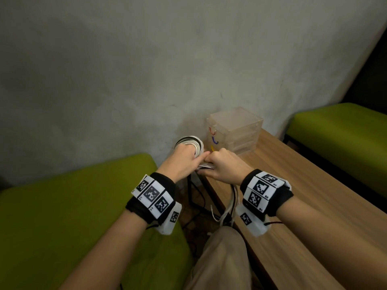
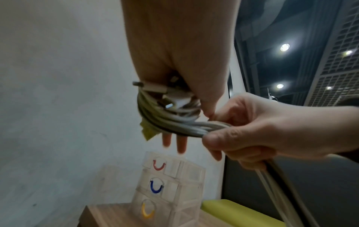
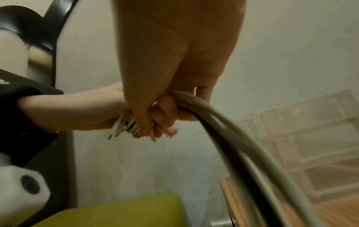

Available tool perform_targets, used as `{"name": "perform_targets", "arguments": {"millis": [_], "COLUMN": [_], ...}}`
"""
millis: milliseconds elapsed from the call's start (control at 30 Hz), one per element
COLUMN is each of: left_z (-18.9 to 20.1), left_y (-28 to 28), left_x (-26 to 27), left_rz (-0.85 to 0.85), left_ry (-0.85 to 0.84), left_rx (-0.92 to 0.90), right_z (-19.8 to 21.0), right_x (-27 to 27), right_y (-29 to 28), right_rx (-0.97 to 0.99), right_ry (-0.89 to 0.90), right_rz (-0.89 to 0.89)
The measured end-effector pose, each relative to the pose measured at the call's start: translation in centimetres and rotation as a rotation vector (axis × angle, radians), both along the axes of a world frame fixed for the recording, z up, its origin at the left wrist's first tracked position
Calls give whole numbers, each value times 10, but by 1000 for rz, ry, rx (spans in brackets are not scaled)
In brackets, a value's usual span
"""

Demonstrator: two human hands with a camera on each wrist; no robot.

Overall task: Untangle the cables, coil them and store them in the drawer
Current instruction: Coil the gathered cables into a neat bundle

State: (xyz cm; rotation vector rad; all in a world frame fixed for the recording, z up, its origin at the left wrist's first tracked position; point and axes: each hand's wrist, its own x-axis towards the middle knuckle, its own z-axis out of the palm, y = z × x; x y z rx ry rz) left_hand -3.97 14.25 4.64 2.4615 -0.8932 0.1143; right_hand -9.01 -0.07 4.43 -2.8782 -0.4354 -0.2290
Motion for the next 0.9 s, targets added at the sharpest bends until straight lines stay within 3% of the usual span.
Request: {"name": "perform_targets", "arguments": {"millis": [100, 200, 333, 433, 667, 900], "left_z": [-4, -7, -2, 0, 5, 4], "left_y": [2, 7, 18, 25, 35, 37], "left_x": [-4, -6, -4, -3, -1, -2], "left_rz": [6, -46, -321, -427, -513, -506], "left_ry": [124, 306, 744, 891, 925, 905], "left_rx": [80, -133, -228, -289, -192, -172], "right_z": [14, 23, 31, 33, 24, 23], "right_x": [0, 3, 8, 10, 10, -2], "right_y": [-5, -10, -18, -21, -33, -28], "right_rx": [-45, -67, 65, 56, -23, -46], "right_ry": [6, 24, 27, -16, -236, -300], "right_rz": [16, 75, 158, 234, 311, 318]}}
